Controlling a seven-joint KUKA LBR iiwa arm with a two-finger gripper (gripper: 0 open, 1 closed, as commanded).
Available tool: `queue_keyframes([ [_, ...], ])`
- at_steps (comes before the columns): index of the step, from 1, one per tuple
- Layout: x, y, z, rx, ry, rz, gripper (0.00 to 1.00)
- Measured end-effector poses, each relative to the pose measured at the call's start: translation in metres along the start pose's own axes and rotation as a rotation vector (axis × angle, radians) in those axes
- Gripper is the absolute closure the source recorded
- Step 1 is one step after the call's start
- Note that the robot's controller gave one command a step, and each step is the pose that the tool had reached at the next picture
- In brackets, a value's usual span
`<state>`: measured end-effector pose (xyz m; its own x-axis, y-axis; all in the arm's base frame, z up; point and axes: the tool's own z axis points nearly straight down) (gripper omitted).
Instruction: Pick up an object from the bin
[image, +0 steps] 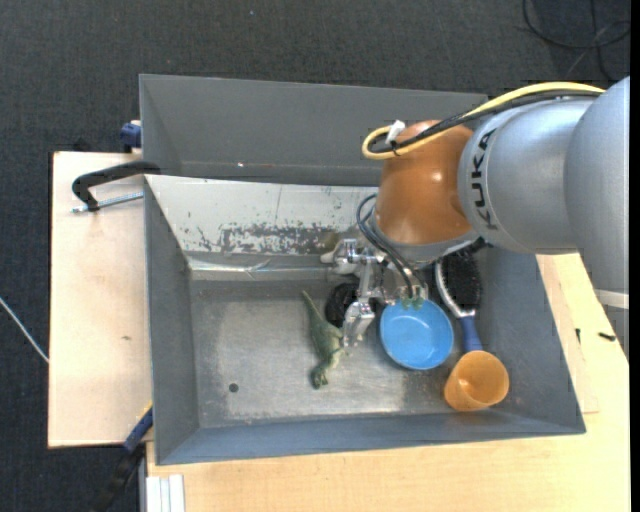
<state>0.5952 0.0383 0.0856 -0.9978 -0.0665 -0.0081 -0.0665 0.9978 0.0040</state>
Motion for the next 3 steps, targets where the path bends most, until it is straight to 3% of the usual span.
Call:
queue_keyframes([
  [1, 0.001, 0.000, 0.002, -0.001, 0.003, 0.001, 1.00],
  [2, 0.017, -0.061, -0.009, 0.004, 0.005, 0.433, 1.00],
  [3, 0.007, -0.052, -0.062, 0.003, -0.003, 0.434, 1.00],
])
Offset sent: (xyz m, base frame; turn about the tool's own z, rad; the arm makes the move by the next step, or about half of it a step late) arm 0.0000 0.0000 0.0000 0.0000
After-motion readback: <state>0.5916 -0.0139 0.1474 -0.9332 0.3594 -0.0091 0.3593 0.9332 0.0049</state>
